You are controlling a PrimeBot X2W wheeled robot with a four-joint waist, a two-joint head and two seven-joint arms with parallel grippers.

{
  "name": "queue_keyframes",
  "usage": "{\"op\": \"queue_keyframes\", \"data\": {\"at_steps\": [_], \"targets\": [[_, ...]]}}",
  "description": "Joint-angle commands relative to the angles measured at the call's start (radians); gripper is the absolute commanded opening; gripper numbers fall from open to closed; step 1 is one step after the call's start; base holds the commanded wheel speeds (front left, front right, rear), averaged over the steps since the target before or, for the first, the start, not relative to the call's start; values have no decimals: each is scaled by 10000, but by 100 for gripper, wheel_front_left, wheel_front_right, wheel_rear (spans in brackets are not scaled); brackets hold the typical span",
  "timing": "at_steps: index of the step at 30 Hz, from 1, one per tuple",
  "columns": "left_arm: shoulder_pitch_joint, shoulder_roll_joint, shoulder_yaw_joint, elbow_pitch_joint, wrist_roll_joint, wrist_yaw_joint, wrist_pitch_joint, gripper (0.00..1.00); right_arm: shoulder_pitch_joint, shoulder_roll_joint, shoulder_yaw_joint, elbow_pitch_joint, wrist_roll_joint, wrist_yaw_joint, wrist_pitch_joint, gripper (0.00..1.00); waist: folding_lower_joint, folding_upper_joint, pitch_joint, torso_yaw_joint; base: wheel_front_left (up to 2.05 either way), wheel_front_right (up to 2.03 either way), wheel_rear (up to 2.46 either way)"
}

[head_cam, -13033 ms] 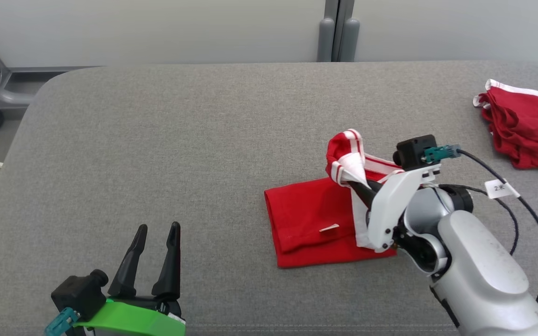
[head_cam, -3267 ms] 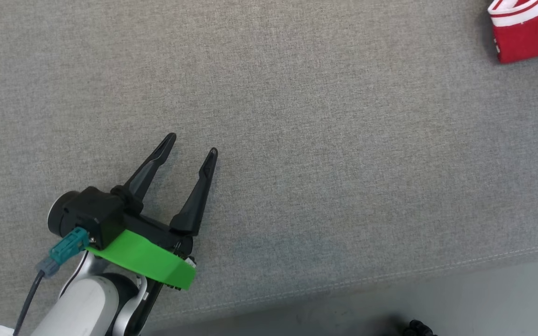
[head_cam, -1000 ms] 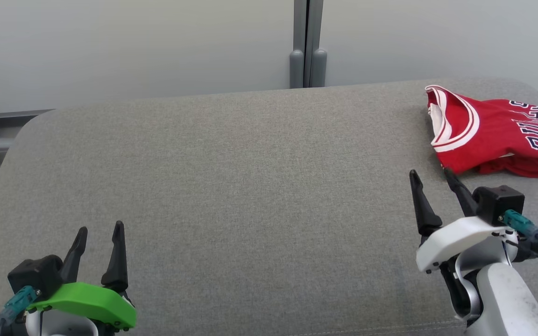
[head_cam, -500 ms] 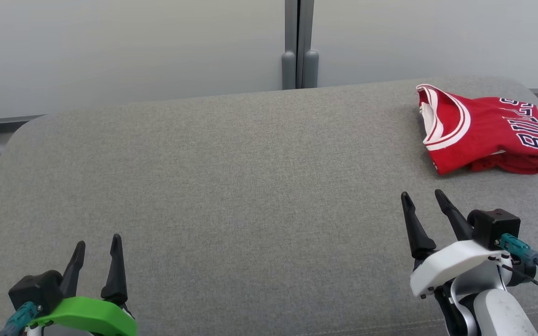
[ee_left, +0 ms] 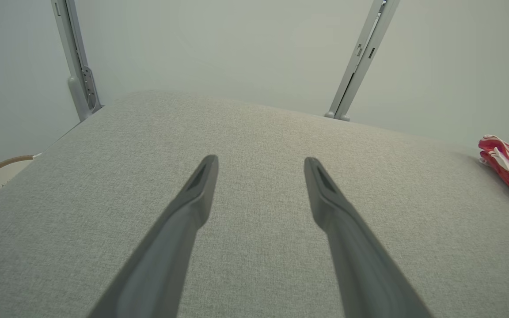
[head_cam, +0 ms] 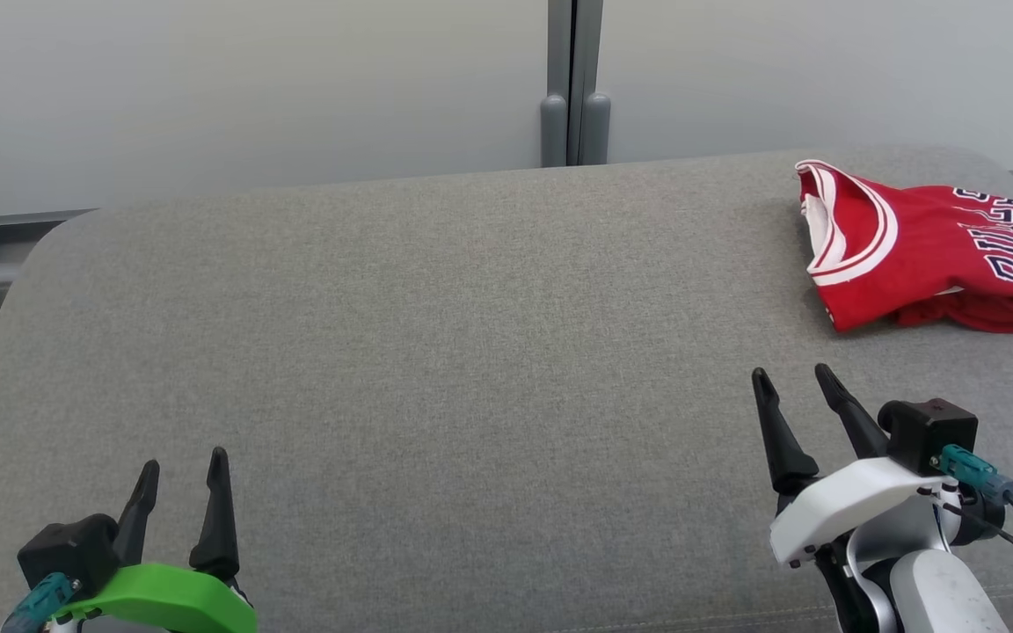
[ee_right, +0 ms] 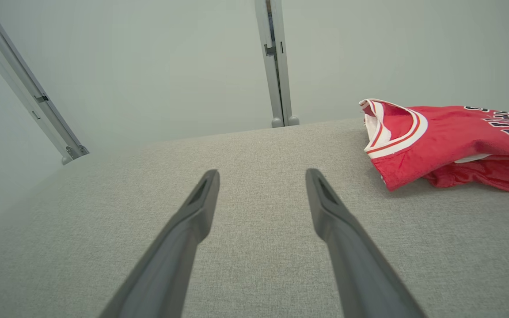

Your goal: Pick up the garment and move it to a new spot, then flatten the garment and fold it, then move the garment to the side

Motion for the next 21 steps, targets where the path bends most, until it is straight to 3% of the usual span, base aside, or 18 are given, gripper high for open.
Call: {"op": "queue_keyframes", "data": {"at_steps": [1,13,14,21], "targets": [[14,26,7,-39,43,58,20,100,-99,-7,24,26,79,-6,-42,100,0,0,14,26,0,0,0],[-112,72,-72,-133,124,59,-45,100,-139,-7,-12,36,74,-6,-65,100,0,0,85,92,0,0,0],[-15,42,-111,-167,75,17,-33,0,-89,2,-17,13,25,0,-13,0,0,0,86,98,0,0,0],[56,-342,-69,136,-311,-112,96,0,134,40,-116,402,608,2,86,0,0,0,95,98,0,0,0]]}}
